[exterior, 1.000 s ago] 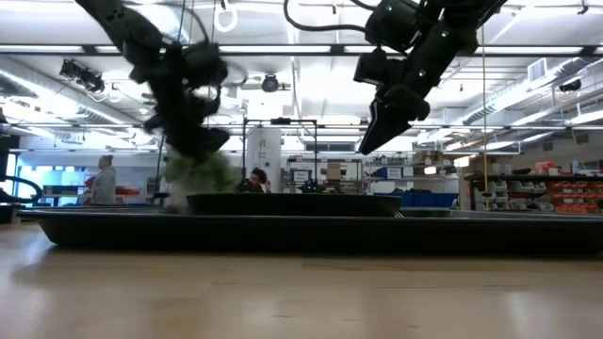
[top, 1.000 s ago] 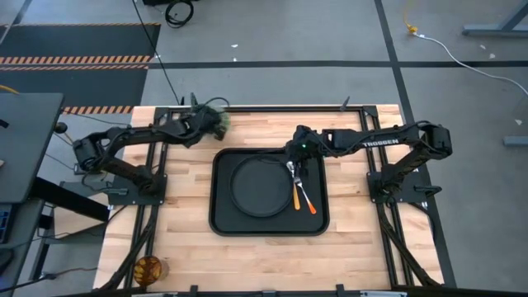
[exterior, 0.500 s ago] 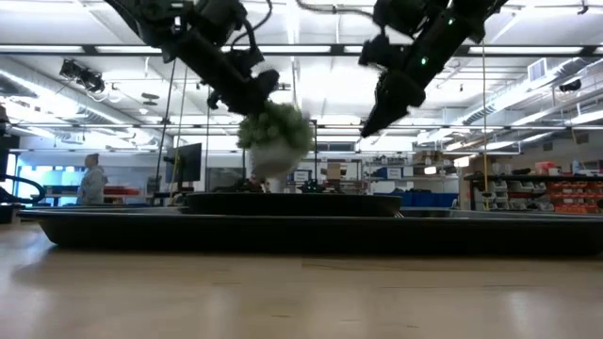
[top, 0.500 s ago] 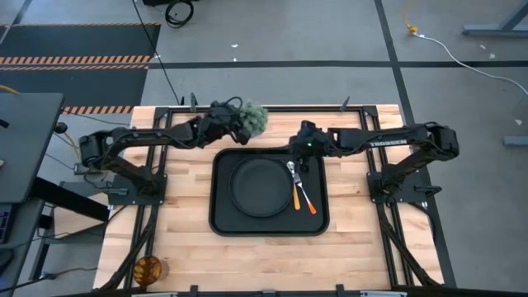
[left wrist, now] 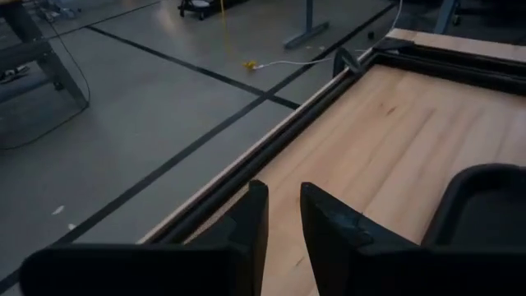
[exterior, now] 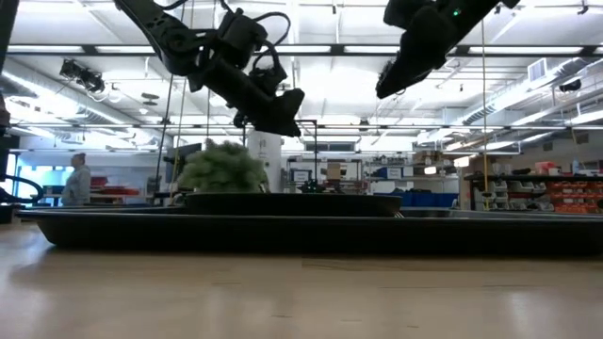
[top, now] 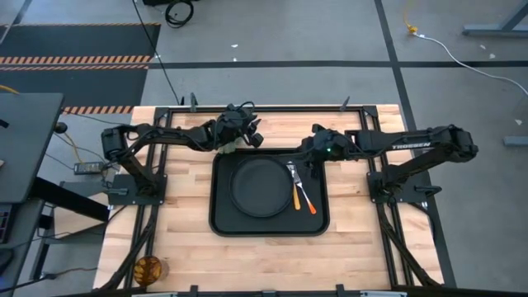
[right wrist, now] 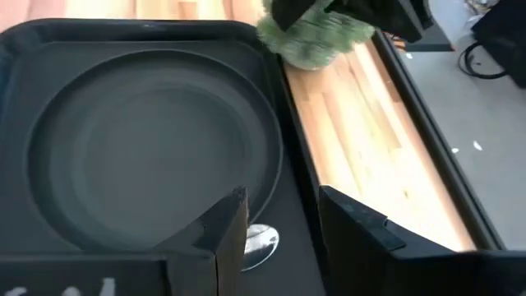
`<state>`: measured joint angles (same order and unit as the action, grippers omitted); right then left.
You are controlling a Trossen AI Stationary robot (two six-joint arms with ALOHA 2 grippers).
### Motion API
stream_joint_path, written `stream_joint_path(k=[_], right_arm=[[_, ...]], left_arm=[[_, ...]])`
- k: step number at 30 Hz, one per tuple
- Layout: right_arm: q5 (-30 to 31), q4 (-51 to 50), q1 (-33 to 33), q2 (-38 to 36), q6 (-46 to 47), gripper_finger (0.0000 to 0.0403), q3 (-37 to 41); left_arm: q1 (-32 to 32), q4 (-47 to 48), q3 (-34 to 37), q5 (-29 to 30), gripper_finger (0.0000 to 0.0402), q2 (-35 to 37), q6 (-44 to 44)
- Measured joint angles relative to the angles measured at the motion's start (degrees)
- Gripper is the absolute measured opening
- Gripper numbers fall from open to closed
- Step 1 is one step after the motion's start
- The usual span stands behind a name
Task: Pick and place plate/cup/fork/spoon on tray
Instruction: Move the gray vase plant to the top right of the table
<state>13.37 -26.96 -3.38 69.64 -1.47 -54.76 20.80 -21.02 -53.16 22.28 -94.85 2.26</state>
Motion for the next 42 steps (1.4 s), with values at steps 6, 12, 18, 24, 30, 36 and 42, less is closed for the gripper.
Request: stream_joint_path(k=[6,12,18,24,30,36,42], right_arm=[[0.0,-0.44,2.25,-0.38,1.35,0.0158,0.0],[0.0,-0.44,2.63,0.16,1.35,0.0158,0.0],[0.0,-0.46,2.63,0.14,1.35,0.0158,0.0],[0.01,-0.46,2.63,0.14,1.36,0.0158,0.0],[-0.67,-0.69,2.63,0.14,2.91,0.0158,0.0],[-2.58,-2.35,3.48,0.15,4.54,0.0158,0.0],[-2.58,-2.7,4.19,0.16,4.41,0.0158,0.0]], left_arm=[[0.02,5.98,-3.97,1.79,0.0079,0.33,-1.11],[-0.17,10.04,-7.25,2.53,0.0079,0.35,-2.16],[-0.13,11.09,-7.29,2.56,0.0079,0.35,-2.12],[-0.13,12.05,-7.29,3.23,0.0079,0.35,-2.08],[-0.17,16.36,-7.29,5.53,0.0079,0.86,-4.38],[-0.02,35.03,-7.27,20.54,0.0079,6.05,-2.79],[1.9,50.65,-7.24,24.17,0.008,14.88,4.37]])
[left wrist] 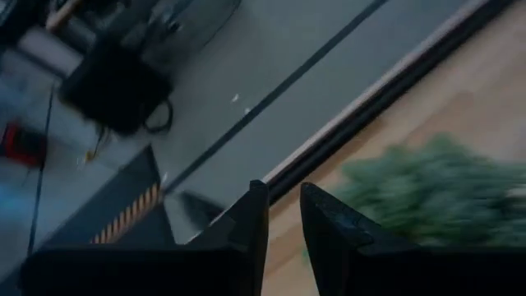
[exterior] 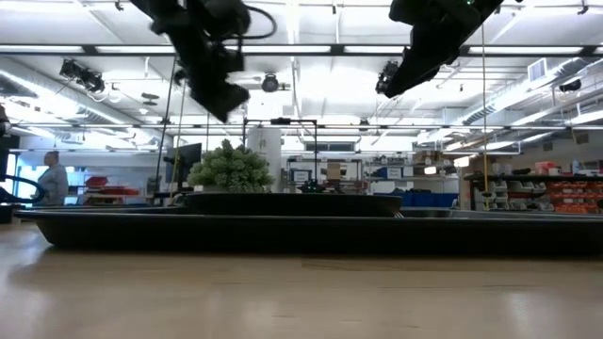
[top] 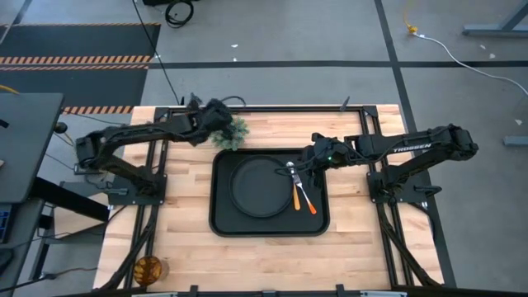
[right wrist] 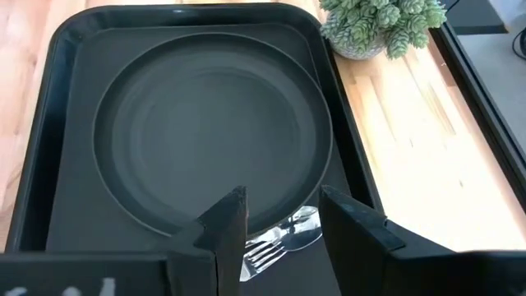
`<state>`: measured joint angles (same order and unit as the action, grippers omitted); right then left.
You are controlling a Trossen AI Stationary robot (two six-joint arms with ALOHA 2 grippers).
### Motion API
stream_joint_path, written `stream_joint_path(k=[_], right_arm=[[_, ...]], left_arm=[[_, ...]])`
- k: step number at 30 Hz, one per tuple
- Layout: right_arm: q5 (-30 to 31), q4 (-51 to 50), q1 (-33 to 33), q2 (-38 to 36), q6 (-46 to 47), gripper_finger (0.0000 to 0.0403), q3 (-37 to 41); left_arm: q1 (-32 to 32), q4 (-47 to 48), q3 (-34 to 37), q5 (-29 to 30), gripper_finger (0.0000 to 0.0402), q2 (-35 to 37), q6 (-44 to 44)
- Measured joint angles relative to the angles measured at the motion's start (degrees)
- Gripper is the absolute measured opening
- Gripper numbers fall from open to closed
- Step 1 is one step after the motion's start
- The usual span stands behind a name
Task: Pick and place plate/cup/fork/spoon on tray
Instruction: Move the gray vase plant to the top right of the table
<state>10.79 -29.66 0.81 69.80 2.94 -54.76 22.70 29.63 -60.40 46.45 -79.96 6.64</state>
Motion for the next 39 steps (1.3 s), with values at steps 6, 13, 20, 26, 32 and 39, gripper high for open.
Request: stream_joint_path(k=[6,13,20,26,32,39], right_arm=[[0.02,-0.04,0.19,0.0,0.23,0.0158,0.25],[0.0,0.7,0.73,0.0,2.38,0.0158,3.52],[0.0,0.91,0.76,0.0,4.85,0.0158,4.37],[0.0,0.86,0.95,0.0,4.72,0.0158,4.37],[0.0,0.87,1.06,0.0,3.61,0.0158,4.39],[0.0,1.3,0.93,0.0,2.68,0.0158,4.42]], left_arm=[[5.86,13.96,-0.01,0.63,0.0079,4.85,9.15],[12.87,28.4,0.08,-0.7,0.0079,2.71,15.25],[17.09,25.06,5.36,-17.5,0.0079,0.25,8.95],[20.56,17.37,16.88,-28.52,0.0079,-0.68,0.93],[21.11,0.6,26.74,-29.95,0.0079,-0.72,-7.45],[18.41,-7.15,25.18,-31.94,0.0079,-0.68,-7.35]])
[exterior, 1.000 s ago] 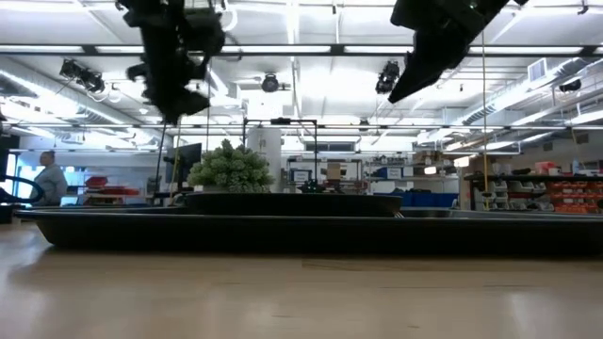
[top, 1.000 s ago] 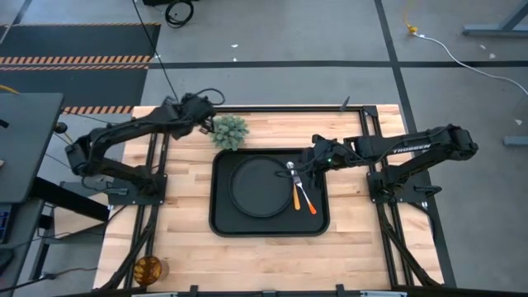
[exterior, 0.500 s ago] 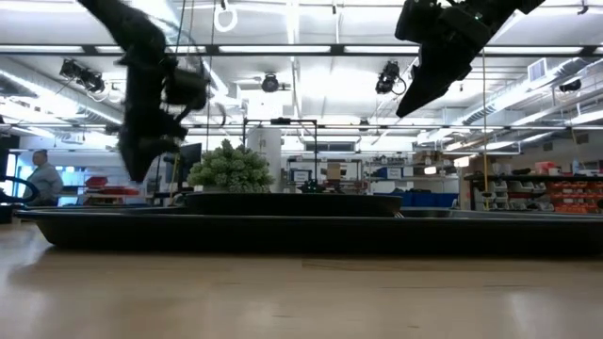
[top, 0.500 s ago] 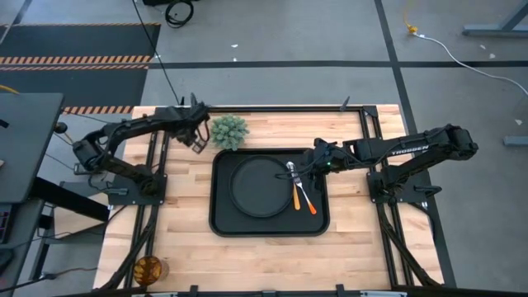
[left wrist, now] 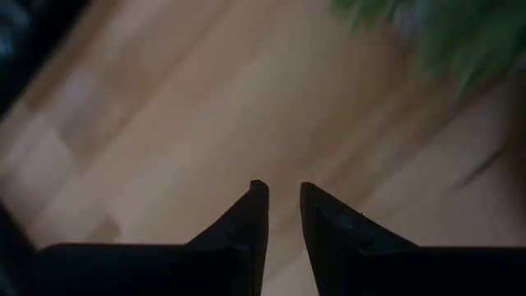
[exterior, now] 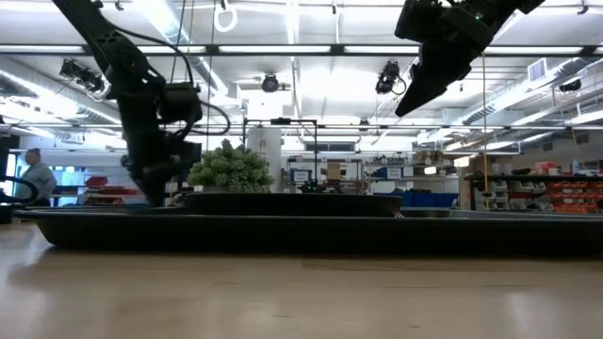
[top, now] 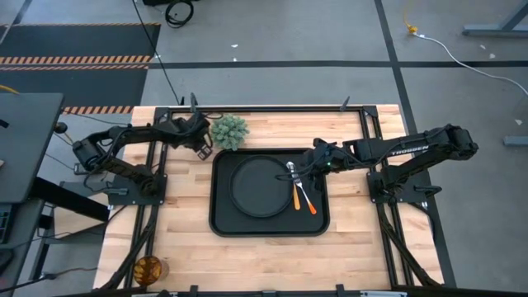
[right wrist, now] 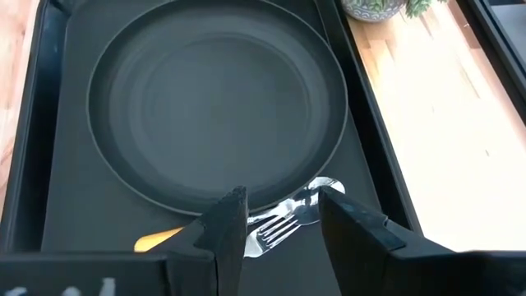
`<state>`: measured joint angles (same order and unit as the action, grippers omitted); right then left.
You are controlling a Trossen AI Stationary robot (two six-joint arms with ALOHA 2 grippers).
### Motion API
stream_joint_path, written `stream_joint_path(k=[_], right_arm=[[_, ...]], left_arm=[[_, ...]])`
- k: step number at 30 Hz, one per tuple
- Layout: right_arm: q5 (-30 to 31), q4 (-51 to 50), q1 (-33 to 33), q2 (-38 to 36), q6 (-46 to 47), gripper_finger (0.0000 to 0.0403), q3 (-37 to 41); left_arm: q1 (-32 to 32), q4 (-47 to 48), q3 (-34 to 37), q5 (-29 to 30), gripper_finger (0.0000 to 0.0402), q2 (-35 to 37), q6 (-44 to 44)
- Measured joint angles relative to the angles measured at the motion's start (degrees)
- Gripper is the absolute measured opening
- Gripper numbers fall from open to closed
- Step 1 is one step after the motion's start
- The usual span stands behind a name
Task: Pick and place plate/cup/fork/spoon on tray
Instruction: Move the gray vase plant to the top right of the table
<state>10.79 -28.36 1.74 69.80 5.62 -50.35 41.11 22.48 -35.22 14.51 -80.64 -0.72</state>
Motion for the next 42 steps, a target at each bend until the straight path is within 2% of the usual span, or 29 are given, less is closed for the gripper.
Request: stream_joint_path(k=[8,15,22,30,35,42], right_arm=[[0.0,0.86,-0.01,0.0,0.19,0.0158,0.0],[0.0,1.25,-0.02,0.0,0.21,0.0158,0.0],[-0.1,3.44,0.0,0.0,0.21,0.0158,0.0],[0.09,7.21,-0.18,0.02,-0.61,0.0158,0.0],[0.54,13.71,-2.08,0.15,-4.38,0.0158,0.0],[0.68,21.52,-5.75,2.99,-10.84,0.0158,0.0]], left_arm=[[-2.09,-11.85,0.02,-5.92,0.0067,0.0,-3.24],[-4.19,-19.73,0.04,-7.16,0.0066,-0.57,-3.4],[-6.75,-24.73,0.02,-6.66,0.0066,-7.71,-3.41],[-9.27,-34.53,-0.12,-7.1,0.0066,-15.39,-3.04],[-10.95,-37.17,-3.47,-8.47,0.0066,-18.66,-3.23],[-12.93,-38.96,-10.18,-8.56,0.0066,-21.74,-8.1]])
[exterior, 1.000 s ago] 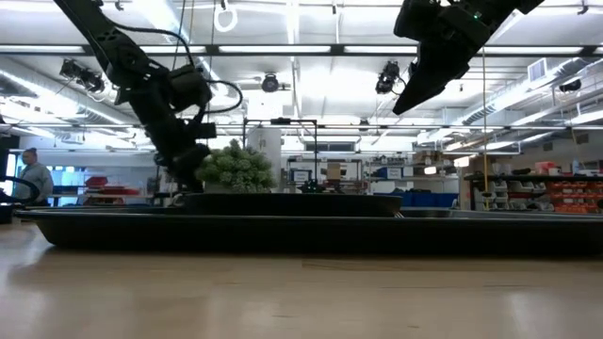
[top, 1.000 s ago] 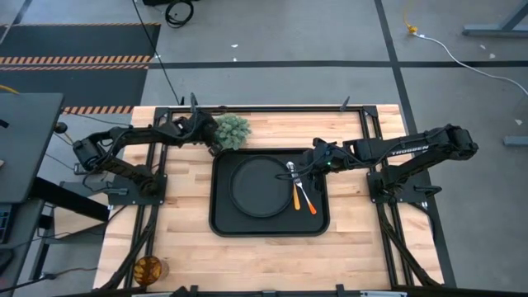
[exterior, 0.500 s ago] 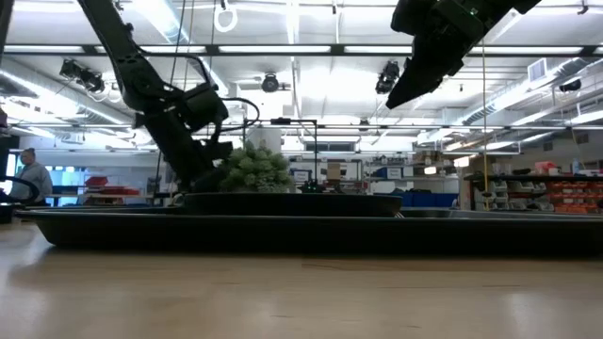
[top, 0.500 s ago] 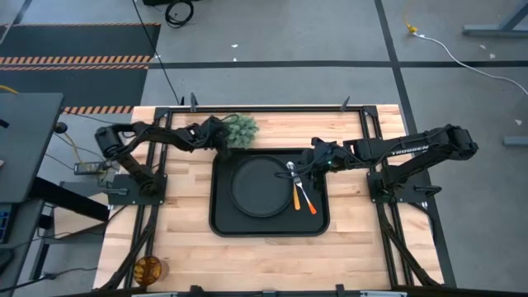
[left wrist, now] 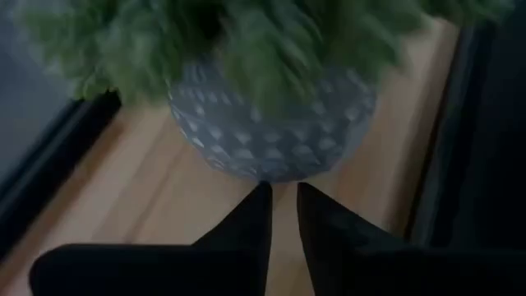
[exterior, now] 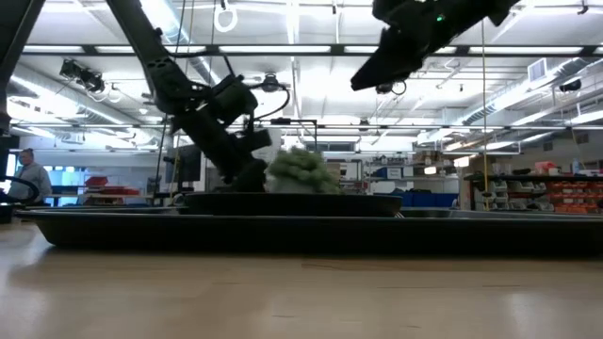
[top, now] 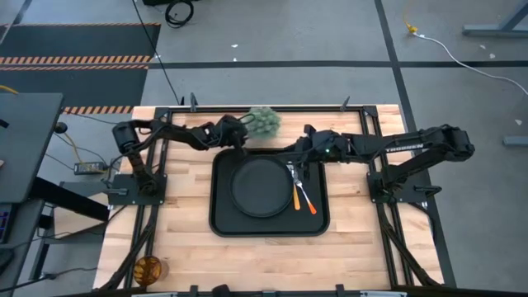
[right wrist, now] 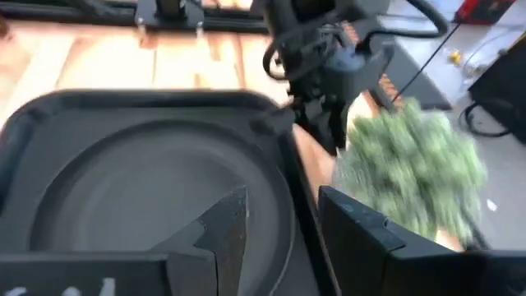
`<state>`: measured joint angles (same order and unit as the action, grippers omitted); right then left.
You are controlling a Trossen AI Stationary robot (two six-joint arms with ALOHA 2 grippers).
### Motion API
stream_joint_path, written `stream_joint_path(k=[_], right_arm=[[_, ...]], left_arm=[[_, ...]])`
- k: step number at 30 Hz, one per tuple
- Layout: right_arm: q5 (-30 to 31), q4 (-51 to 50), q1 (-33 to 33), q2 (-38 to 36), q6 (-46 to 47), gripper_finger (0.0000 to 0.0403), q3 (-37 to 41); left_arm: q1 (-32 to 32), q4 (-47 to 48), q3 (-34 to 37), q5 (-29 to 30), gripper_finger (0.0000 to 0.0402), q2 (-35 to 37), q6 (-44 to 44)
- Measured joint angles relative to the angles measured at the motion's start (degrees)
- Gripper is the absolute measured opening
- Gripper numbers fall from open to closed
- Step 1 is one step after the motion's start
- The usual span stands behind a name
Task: Pick and place plate/cup/fork/spoon on tray
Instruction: Move the gray vase plant to the top right of the table
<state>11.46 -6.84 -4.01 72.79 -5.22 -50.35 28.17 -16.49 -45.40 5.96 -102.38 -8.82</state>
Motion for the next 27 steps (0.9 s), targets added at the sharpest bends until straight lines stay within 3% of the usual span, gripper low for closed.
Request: stream_joint_path(k=[6,15,21,27], right_arm=[[-0.6,9.93,-1.88,6.5,-3.56,0.0158,0.0],[-0.63,20.0,-6.44,16.52,-4.94,0.0172,0.0],[-0.64,25.22,-10.7,20.09,0.52,0.0203,-0.81],[-1.16,24.57,-14.41,25.85,6.07,0.0223,-7.27]], left_arm=[[0.3,0.56,-1.6,0.02,0.0066,0.01,-1.97],[2.52,10.29,-1.56,0.17,0.0066,0.01,-1.95],[2.63,10.79,-1.56,0.19,0.0066,0.01,-1.93],[2.44,9.09,-1.52,0.17,0.0066,0.01,-0.83]])
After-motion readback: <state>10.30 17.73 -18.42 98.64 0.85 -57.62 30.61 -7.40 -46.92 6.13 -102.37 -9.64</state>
